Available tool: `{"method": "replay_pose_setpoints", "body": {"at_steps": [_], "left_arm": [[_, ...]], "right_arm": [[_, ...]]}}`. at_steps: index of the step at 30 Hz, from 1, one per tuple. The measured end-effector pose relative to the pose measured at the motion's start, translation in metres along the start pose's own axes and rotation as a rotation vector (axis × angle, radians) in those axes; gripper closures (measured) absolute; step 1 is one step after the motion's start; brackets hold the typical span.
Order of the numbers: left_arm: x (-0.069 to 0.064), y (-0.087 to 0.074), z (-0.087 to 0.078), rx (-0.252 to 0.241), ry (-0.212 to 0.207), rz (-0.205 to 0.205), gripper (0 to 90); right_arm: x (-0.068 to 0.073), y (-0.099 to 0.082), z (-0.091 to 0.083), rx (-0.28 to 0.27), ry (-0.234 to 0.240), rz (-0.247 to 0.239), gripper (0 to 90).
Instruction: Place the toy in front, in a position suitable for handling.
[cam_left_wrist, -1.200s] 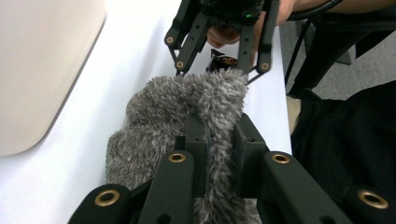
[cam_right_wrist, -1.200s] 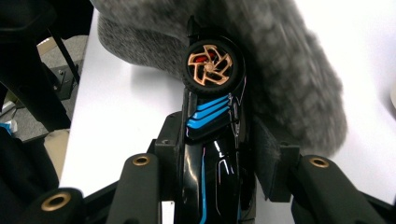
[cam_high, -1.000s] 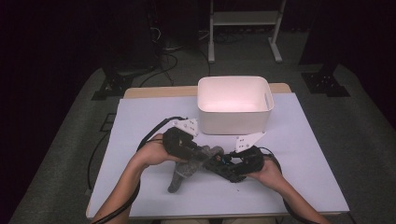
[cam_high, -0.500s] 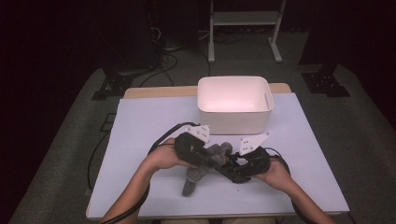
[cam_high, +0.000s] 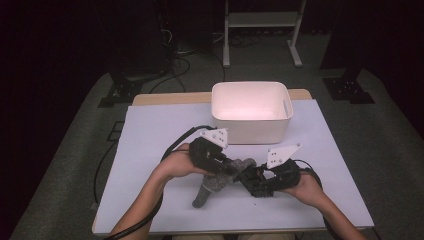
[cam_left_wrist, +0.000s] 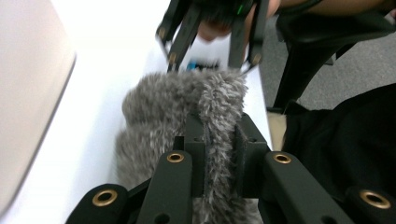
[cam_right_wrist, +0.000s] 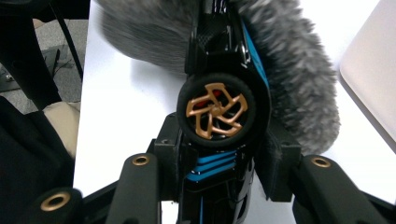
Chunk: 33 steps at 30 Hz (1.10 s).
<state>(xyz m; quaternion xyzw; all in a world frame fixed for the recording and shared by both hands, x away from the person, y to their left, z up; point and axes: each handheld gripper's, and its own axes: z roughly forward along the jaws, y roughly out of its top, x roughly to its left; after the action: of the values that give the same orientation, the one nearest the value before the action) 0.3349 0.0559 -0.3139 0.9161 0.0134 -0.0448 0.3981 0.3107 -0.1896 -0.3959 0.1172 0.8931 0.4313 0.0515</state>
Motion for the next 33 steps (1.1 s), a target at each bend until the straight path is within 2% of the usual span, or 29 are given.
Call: {"method": "replay_pose_setpoints", "body": {"at_steps": [5, 7, 9, 12, 23, 27, 30, 33], "left_arm": [[-0.002, 0.018, 0.006, 0.016, -0.017, 0.026, 78.6], [-0.002, 0.020, 0.012, 0.025, -0.029, 0.028, 78.6], [-0.001, 0.018, 0.016, 0.029, -0.038, 0.024, 78.5], [0.001, 0.015, 0.016, 0.005, -0.048, 0.013, 78.2], [0.002, 0.005, 0.015, 0.040, -0.015, -0.017, 73.3], [0.002, 0.002, 0.016, 0.045, -0.006, -0.011, 80.0], [0.002, 0.000, 0.015, 0.040, -0.001, -0.013, 81.2], [0.000, 0.002, 0.012, 0.024, -0.018, -0.005, 81.2]], "right_arm": [[0.002, 0.003, 0.006, 0.001, 0.010, -0.017, 56.4], [0.003, 0.002, 0.006, -0.005, 0.011, -0.019, 56.4], [0.002, 0.000, 0.004, -0.014, 0.012, -0.014, 56.4], [0.003, -0.003, 0.002, -0.023, 0.013, -0.010, 56.3], [0.004, -0.005, -0.002, -0.025, 0.011, -0.016, 56.0], [0.004, -0.006, -0.005, -0.016, 0.005, -0.022, 55.9], [0.005, -0.008, -0.010, -0.009, 0.000, -0.019, 56.0], [0.006, -0.010, -0.014, -0.010, -0.006, -0.017, 56.2]]}}
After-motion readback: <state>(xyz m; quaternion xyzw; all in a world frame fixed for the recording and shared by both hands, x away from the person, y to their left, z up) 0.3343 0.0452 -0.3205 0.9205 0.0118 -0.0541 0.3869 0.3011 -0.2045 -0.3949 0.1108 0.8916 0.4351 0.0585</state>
